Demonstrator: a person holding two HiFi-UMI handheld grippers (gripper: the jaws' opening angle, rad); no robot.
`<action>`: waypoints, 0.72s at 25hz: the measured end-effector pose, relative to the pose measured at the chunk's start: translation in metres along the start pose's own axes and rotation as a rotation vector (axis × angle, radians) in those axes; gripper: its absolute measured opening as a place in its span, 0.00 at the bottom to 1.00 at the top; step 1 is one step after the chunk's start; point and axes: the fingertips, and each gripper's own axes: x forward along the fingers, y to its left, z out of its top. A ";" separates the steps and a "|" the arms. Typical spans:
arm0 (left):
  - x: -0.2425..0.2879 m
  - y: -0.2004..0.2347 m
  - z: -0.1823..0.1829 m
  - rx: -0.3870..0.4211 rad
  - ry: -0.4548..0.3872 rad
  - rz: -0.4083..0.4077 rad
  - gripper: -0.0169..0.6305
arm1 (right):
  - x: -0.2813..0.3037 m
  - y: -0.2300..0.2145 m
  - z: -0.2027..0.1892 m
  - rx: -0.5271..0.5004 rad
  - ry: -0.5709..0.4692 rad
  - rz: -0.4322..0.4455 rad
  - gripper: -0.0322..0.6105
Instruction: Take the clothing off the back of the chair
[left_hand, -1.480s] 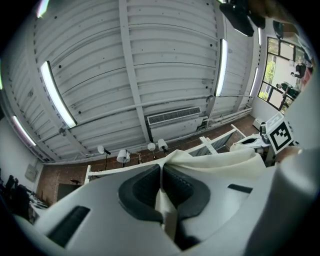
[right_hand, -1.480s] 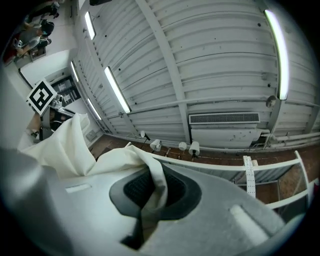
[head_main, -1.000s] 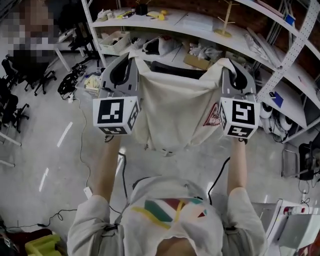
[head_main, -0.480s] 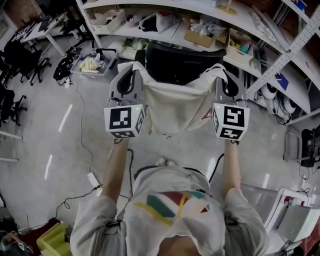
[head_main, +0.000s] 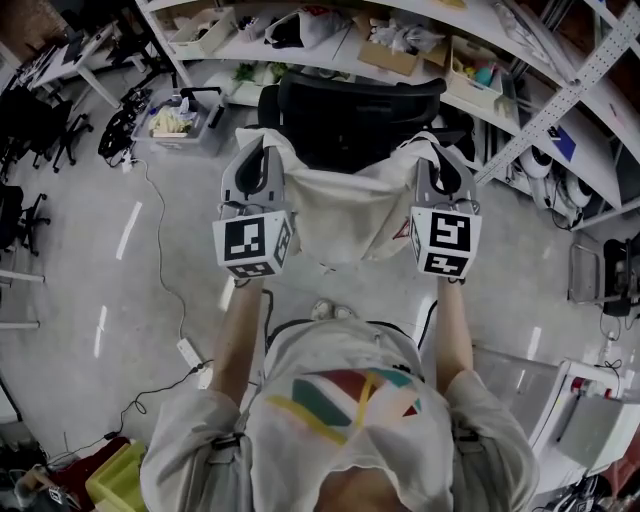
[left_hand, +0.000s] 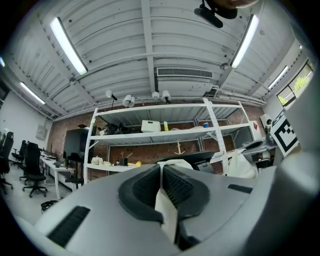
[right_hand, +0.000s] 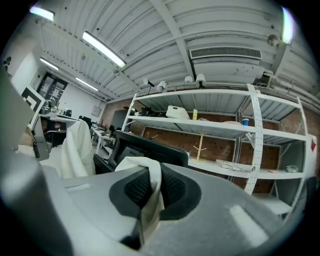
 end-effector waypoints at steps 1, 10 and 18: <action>0.000 -0.001 -0.002 0.001 0.003 -0.002 0.05 | -0.001 0.000 -0.002 0.003 0.002 -0.001 0.06; -0.005 -0.001 -0.011 -0.001 0.028 0.002 0.05 | -0.002 0.001 -0.011 0.014 0.025 -0.013 0.06; -0.006 0.001 -0.011 -0.005 0.034 0.003 0.05 | -0.002 0.002 -0.012 0.015 0.030 -0.014 0.06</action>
